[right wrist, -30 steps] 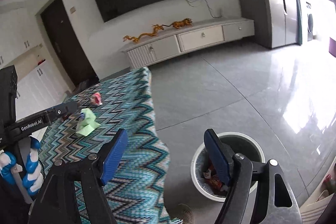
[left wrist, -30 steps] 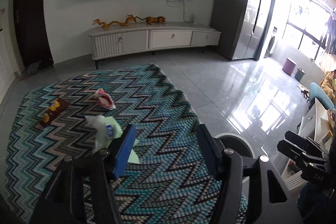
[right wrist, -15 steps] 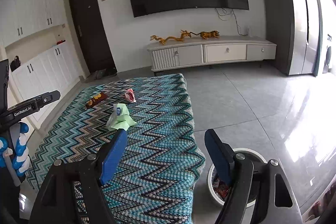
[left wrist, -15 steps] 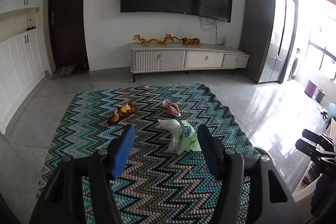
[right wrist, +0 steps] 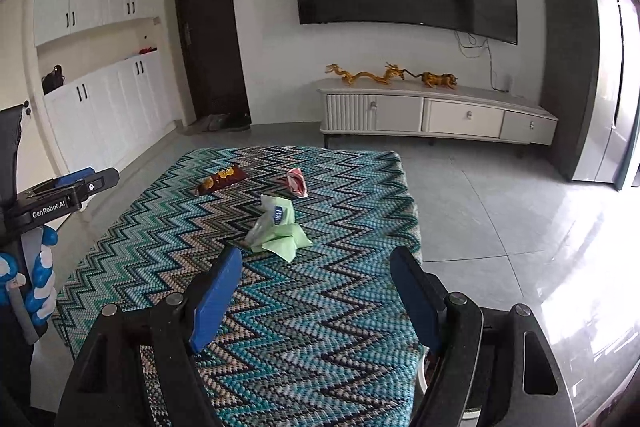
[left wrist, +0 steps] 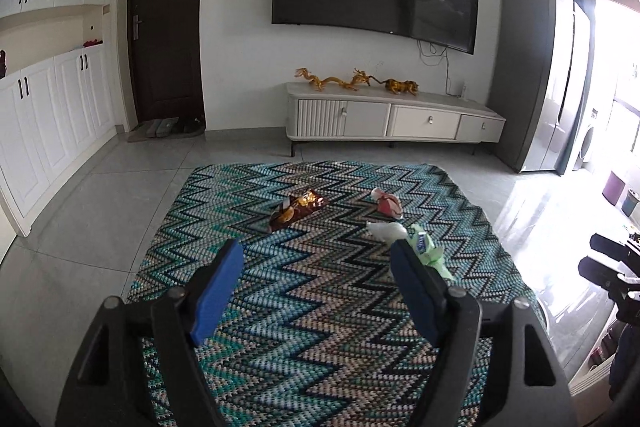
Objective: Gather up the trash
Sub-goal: 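Move both tools back over the clear bottle and green paper, then grasp the white plastic bag with the left tool while the right tool grasps green paper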
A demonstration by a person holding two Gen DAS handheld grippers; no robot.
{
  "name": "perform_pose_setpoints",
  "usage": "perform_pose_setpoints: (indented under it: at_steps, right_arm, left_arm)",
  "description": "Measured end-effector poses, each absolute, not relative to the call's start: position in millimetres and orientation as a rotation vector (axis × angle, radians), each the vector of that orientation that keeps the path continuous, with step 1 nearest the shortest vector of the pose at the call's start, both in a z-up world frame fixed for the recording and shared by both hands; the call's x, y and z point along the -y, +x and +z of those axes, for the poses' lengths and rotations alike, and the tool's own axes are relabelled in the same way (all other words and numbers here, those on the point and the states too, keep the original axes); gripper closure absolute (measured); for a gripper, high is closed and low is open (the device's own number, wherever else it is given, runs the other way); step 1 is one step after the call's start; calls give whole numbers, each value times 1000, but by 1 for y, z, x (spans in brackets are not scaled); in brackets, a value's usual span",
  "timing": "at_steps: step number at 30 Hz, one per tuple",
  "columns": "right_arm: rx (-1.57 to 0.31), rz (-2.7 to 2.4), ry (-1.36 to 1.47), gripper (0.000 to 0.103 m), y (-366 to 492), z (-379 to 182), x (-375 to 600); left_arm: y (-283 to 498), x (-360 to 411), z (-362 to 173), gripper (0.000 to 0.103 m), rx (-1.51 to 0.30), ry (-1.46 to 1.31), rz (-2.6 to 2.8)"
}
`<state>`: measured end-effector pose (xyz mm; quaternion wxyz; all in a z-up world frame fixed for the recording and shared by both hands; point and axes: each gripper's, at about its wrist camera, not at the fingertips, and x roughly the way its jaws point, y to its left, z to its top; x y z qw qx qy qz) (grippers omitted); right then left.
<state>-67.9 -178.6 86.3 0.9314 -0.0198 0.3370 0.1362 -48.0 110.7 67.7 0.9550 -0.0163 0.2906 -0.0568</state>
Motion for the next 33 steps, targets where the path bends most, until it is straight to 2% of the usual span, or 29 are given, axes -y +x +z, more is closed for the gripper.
perform_pose_setpoints:
  at_steps: [8, 15, 18, 23, 27, 30, 32, 33]
  right_arm:
    - [-744, 312, -31, 28, -39, 64, 166]
    - [-813, 315, 8, 28, -6, 33, 172]
    - [-836, 318, 32, 28, 9, 22, 176]
    - [-862, 363, 63, 28, 33, 6, 175]
    - [-875, 385, 80, 28, 49, -4, 173]
    - [-888, 391, 92, 28, 56, -12, 174]
    - [-902, 396, 95, 28, 61, -19, 174]
    - [-906, 399, 96, 28, 63, -20, 174]
  left_arm:
    - [-25, -108, 35, 29, -691, -21, -170]
    - [9, -74, 2, 29, -788, 7, -278]
    - [30, -54, -13, 33, -830, 28, -311]
    - [73, -27, -36, 51, -910, 13, -381]
    - [101, -7, -54, 57, -965, 9, -438]
    - [118, 7, -67, 69, -995, 30, -462]
    - [129, 10, -74, 85, -1008, 30, -458]
    - [135, 10, -77, 88, -1017, 23, -451]
